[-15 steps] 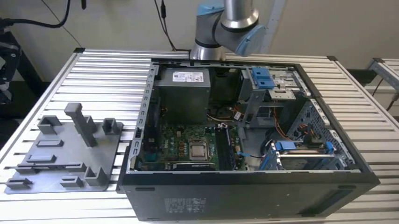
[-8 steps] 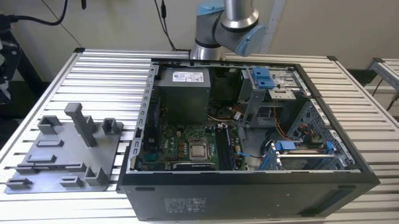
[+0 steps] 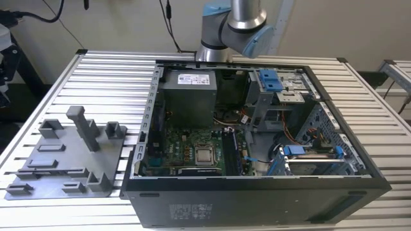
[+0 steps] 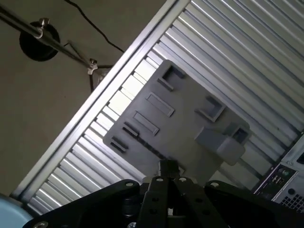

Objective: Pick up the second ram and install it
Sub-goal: 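Pick up the second ram and move it above second insertion slot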

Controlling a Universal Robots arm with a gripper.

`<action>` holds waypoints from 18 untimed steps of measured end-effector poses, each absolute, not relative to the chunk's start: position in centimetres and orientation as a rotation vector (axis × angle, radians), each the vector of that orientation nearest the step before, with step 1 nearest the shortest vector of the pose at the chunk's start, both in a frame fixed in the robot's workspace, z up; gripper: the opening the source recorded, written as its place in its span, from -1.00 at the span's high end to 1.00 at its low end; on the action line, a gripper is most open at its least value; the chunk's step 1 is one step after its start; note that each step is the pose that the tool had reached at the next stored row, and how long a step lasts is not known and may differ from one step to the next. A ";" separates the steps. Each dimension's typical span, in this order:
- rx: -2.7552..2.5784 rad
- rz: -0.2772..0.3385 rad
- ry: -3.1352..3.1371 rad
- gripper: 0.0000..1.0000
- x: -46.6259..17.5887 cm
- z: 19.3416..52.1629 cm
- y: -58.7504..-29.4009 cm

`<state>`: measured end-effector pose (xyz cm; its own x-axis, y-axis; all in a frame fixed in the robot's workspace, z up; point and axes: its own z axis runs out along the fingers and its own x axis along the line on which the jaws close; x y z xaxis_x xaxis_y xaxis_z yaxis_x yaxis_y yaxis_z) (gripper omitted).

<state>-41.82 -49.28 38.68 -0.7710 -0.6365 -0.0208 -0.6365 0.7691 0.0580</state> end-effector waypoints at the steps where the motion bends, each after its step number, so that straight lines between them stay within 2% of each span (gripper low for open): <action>1: 1.089 -0.097 -2.945 0.79 -41.8 38.7 -49.3; 18: 1.529 -0.081 -2.760 0.79 -41.8 38.7 -49.3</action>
